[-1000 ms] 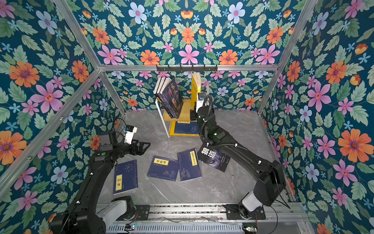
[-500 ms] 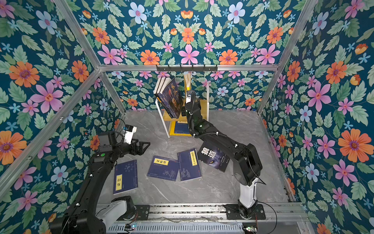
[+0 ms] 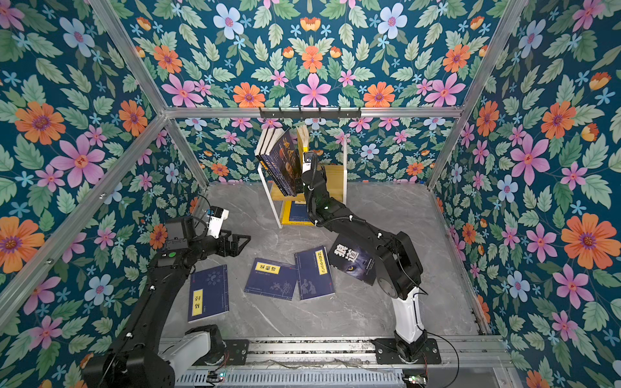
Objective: Stacking books/files
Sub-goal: Place the book on the bookshelf.
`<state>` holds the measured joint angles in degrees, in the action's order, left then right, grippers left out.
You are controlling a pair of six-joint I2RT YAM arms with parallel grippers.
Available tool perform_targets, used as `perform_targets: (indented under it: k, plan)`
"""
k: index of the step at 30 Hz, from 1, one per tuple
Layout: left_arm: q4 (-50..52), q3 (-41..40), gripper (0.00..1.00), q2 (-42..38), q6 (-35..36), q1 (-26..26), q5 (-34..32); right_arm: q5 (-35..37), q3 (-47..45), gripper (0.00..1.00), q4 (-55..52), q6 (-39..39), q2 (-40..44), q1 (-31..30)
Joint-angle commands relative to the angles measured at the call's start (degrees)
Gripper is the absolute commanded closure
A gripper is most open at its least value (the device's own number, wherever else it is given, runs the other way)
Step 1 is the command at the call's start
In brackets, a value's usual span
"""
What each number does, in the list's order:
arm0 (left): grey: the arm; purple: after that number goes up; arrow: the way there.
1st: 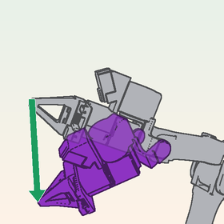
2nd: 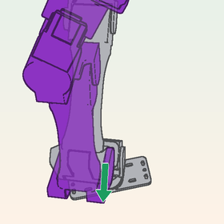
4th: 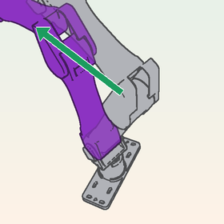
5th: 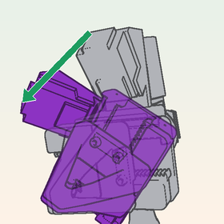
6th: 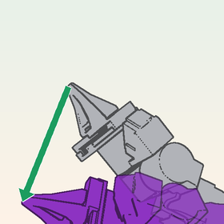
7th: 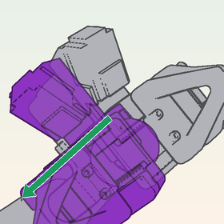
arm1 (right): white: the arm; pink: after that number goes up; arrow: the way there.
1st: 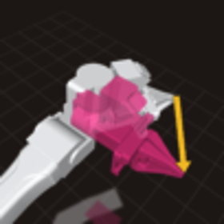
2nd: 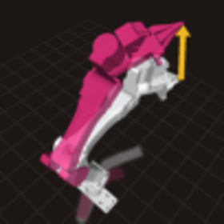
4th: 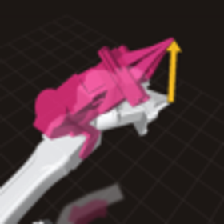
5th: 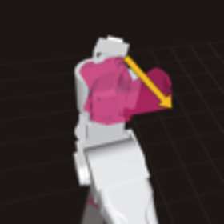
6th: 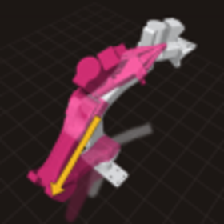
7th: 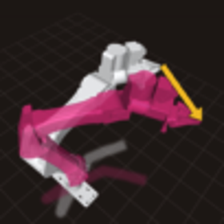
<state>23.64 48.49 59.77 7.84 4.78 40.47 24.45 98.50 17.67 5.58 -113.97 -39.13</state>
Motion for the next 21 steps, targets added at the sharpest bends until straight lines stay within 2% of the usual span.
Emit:
perform_targets:
  k: [1, 7, 16, 21]
  plan:
    - [-1.1, -0.2, 0.00, 0.0, 0.8, -0.1, 0.3, -2.7, 0.5, 0.94, 2.8, 1.2, -0.4, -0.7]
    - [-0.9, 0.0, 0.00, -0.3, 0.7, 0.0, 0.6, -4.9, -0.2, 0.73, 3.4, -0.9, -1.0, -0.9]
    - [-0.3, 0.3, 0.00, -0.5, 0.6, -0.1, 0.9, -5.6, -7.4, 0.65, 7.3, -0.9, 2.3, -0.6]
    - [-0.3, 0.3, 0.00, -0.8, 0.5, -0.1, 0.8, -8.4, -11.3, 0.61, 7.6, -1.5, 5.3, -0.5]
